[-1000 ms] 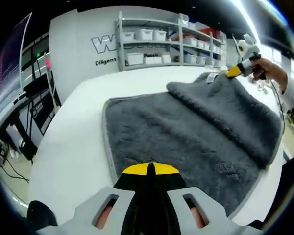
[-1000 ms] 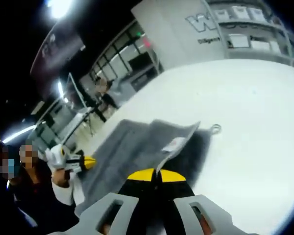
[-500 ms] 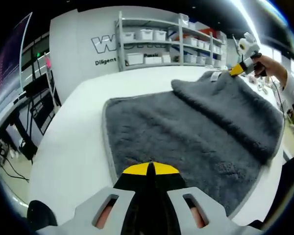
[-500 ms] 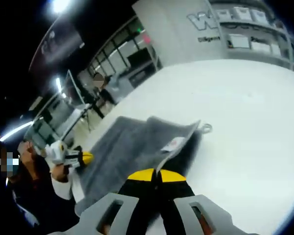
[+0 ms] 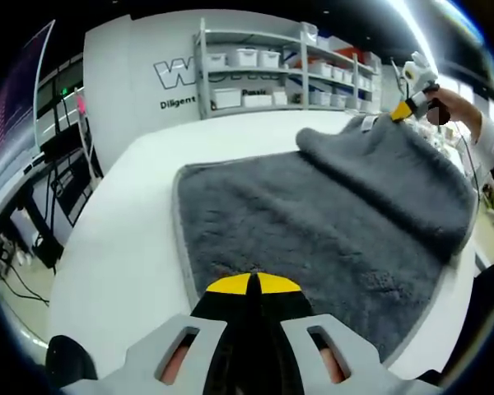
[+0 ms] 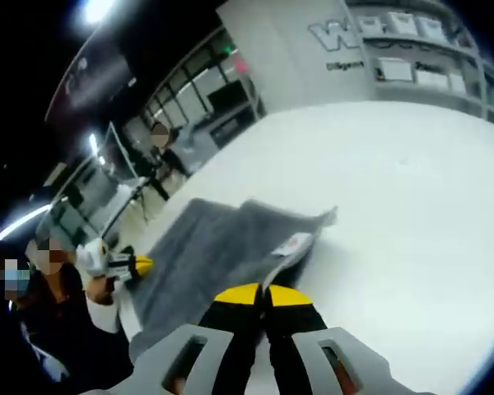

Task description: Open the folded towel by lifting each exposed corner and separating the folded layers until the towel lies flat within the target outline without major curled edges

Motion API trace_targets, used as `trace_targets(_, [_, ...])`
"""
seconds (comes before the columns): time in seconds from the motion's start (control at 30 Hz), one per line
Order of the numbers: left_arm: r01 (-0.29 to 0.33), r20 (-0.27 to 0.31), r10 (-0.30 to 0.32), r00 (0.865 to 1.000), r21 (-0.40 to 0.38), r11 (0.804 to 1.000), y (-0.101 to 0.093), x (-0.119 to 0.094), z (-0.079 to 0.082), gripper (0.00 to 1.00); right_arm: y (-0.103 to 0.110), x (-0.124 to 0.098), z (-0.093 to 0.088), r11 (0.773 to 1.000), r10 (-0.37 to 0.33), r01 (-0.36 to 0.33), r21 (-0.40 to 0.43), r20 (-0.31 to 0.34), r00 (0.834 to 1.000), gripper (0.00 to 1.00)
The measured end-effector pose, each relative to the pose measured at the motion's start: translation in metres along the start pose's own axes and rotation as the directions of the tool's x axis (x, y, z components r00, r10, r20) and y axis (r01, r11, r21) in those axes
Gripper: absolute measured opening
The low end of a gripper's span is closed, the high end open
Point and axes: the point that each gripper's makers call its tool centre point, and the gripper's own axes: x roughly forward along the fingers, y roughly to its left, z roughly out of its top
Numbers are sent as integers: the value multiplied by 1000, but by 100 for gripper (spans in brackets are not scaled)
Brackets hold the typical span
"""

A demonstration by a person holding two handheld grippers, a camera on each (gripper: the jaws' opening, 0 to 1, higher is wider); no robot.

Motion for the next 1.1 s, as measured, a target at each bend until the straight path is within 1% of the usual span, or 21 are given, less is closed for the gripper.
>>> trace_targets(0.13, [2, 1, -2, 1000, -4, 1000, 3, 1, 0, 0, -3, -7, 2, 1000, 4, -4, 12, 2, 1000, 0])
trace_targets(0.37, [2, 1, -2, 1000, -3, 1000, 8, 4, 2, 0, -9, -14, -3, 1000, -13, 12, -4, -33, 999, 0])
trace_targets(0.7, [2, 1, -2, 1000, -4, 1000, 18, 11, 6, 0, -16, -26, -5, 999, -37, 37, -19, -43, 998, 0])
trace_targets(0.8, [2, 2, -2, 1000, -4, 1000, 22, 13, 7, 0, -23, -28, -4, 999, -49, 48, -27, -54, 997, 0])
trace_targets(1.1, [0, 2, 0, 1000, -2, 1000, 32, 21, 10, 0, -39, -33, -15, 997, -75, 73, -32, -74, 994, 0])
